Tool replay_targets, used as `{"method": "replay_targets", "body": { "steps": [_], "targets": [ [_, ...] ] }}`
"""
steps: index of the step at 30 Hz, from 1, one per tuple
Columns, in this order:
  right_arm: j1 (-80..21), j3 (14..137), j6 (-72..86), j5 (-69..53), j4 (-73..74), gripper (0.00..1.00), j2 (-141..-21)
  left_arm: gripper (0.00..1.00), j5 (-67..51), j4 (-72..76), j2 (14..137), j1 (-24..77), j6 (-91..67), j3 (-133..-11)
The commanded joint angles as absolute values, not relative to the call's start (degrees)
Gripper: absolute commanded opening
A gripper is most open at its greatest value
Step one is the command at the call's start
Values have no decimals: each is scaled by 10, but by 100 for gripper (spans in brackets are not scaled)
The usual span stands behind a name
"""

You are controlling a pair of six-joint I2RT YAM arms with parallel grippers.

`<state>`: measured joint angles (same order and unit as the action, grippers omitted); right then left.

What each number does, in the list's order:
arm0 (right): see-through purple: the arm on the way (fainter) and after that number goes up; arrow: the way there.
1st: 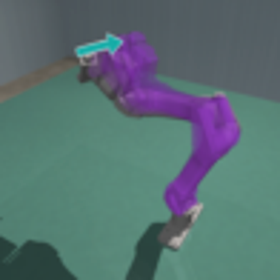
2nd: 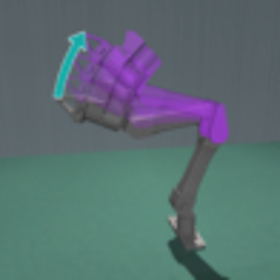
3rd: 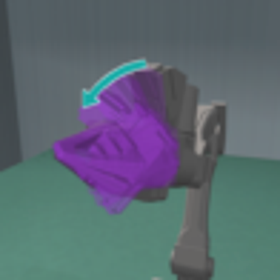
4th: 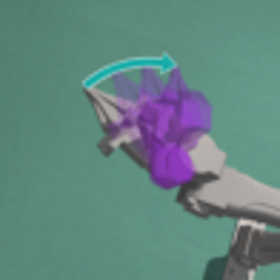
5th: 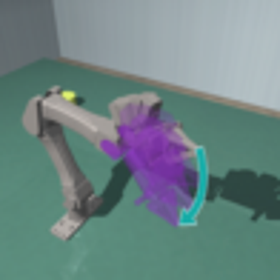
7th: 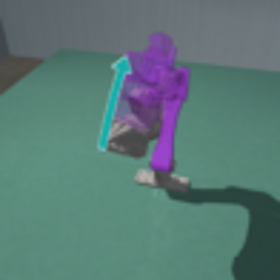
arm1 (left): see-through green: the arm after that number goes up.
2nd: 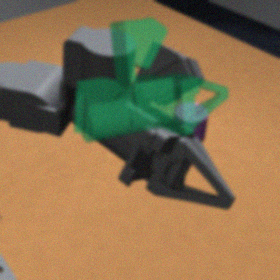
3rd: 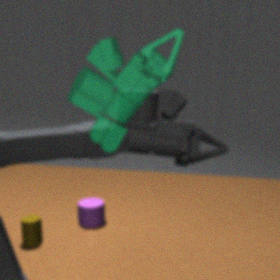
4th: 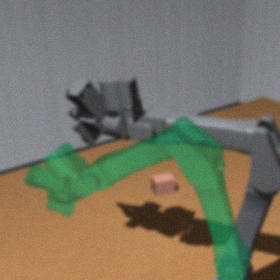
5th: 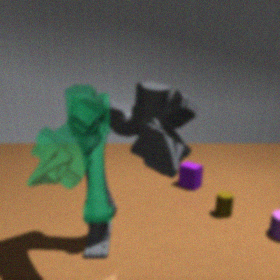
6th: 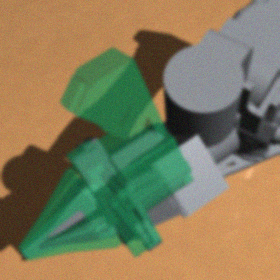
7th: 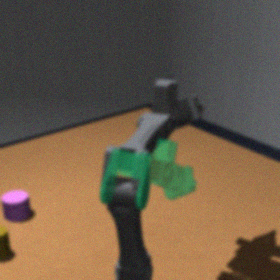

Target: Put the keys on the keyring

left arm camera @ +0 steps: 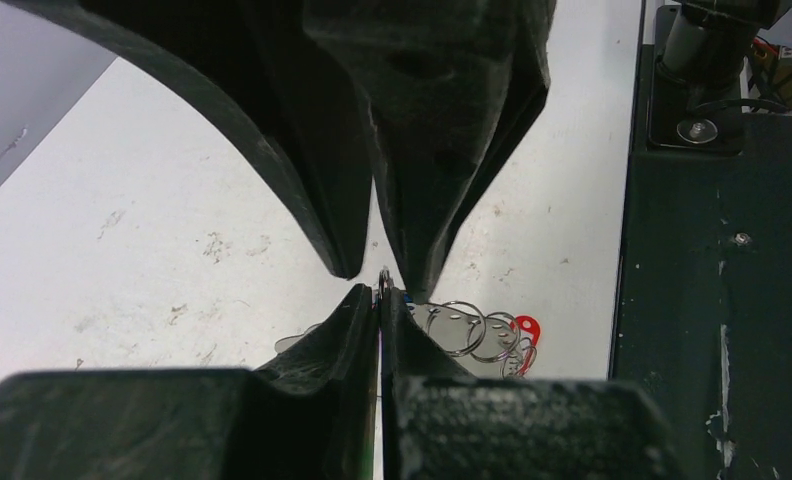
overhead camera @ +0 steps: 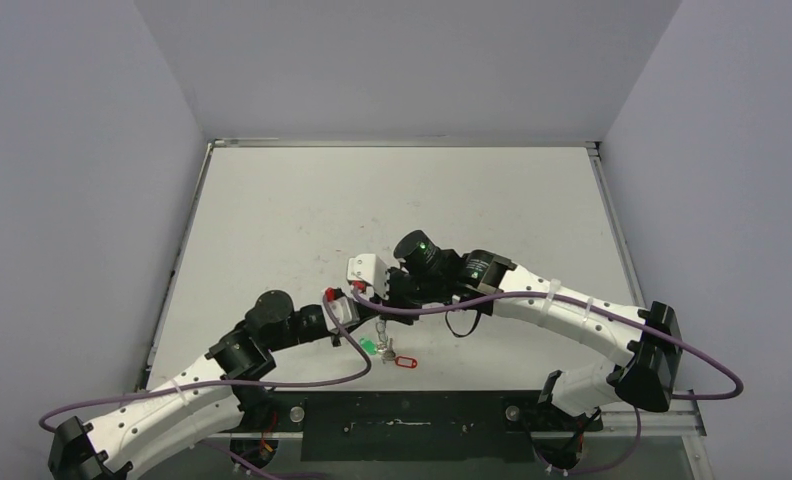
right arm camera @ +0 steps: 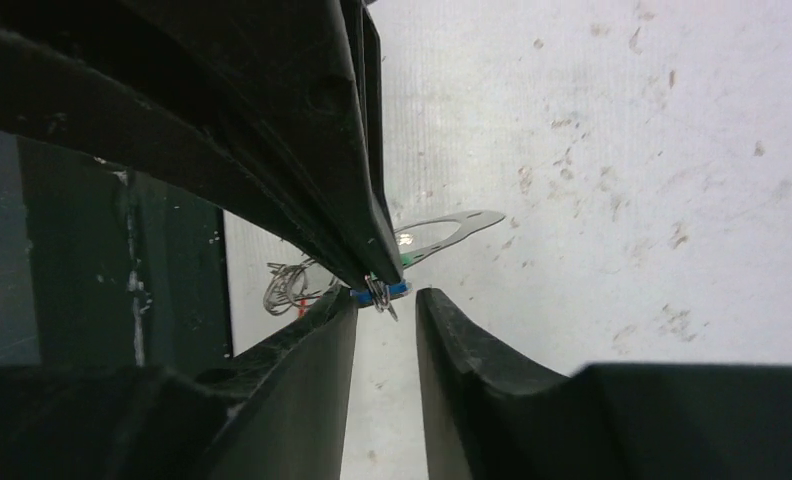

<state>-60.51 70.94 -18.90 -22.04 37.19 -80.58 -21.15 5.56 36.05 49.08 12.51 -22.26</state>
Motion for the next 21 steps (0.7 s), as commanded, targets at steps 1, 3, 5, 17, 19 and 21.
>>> {"method": "replay_targets", "body": {
  "steps": [1,3,5,17,19,21],
  "targets": [
    [-592,695,-189,-237,302,42,-777,0,-197,143,340,493,103,-189],
    [-572,669,-184,-265,271,51,-757,0,-190,193,328,493,88,-163],
    [-545,641,-174,-303,234,54,-739,0,-187,245,319,493,75,-132],
    [-486,523,-137,-457,80,53,-680,0,-174,459,269,493,34,-41],
    [-485,519,-126,-463,65,52,-685,0,-178,469,267,493,30,-37],
    [-485,515,-114,-468,49,50,-689,0,-182,471,265,493,28,-37]
  ]
}}
